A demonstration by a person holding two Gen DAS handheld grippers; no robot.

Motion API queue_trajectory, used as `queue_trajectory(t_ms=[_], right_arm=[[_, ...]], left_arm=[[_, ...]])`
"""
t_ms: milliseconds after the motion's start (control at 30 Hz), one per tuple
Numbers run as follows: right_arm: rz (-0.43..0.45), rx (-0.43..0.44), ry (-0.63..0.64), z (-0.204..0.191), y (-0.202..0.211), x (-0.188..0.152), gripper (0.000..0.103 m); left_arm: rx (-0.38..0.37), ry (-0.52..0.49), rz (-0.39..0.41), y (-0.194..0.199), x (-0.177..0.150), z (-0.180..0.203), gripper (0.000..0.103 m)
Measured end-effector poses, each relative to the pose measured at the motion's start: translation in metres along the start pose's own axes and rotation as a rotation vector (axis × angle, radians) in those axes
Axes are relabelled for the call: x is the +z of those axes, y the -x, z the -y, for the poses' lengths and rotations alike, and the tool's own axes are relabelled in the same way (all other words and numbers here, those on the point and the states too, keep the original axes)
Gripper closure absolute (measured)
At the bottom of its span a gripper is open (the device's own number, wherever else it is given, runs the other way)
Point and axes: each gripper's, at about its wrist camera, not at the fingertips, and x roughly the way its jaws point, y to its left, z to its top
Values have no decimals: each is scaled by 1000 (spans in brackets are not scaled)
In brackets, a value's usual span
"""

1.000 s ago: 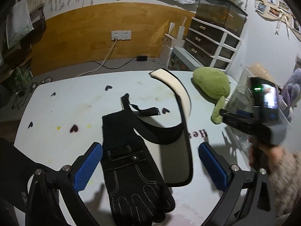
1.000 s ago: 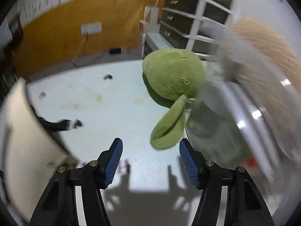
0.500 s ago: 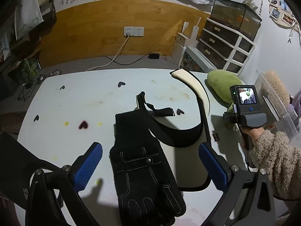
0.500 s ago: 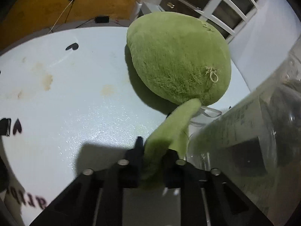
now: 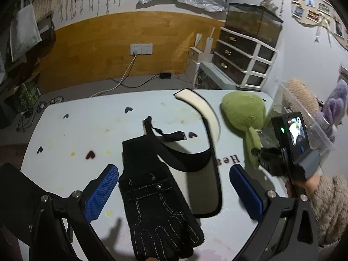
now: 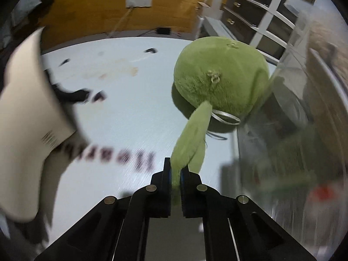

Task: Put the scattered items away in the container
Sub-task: 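Grasp the green plush toy's leg with the right gripper, then lift the green plush toy with the right gripper toward the container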

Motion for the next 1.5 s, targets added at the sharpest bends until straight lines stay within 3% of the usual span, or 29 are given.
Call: queue_trajectory(t_ms=[367,667,900,1133,1367,1433,1500], right_arm=[[-27,176,90,-25,59,-76,97],[-76,443,52,-5,125,-117,97],[0,646,-83,29,189,-95,97],[115,800,-257,52,214,-66,97],[73,904,-346,45,200,-52,97],[50,911,-343,38,196,-50,97],[34,917,-338,34,193,-49,97]], left_arm=[[-41,-74,31,33,-27,31,0],[-68,-150,25,41,-56,52,0],[-157,-291,33,49,-75,71,0],[-279,-352,56,57,-79,99,0],[-410,-370,164,80,-68,119,1],[-431,-376,163,80,-66,123,6],[-444,-374,141,75,-64,126,25]])
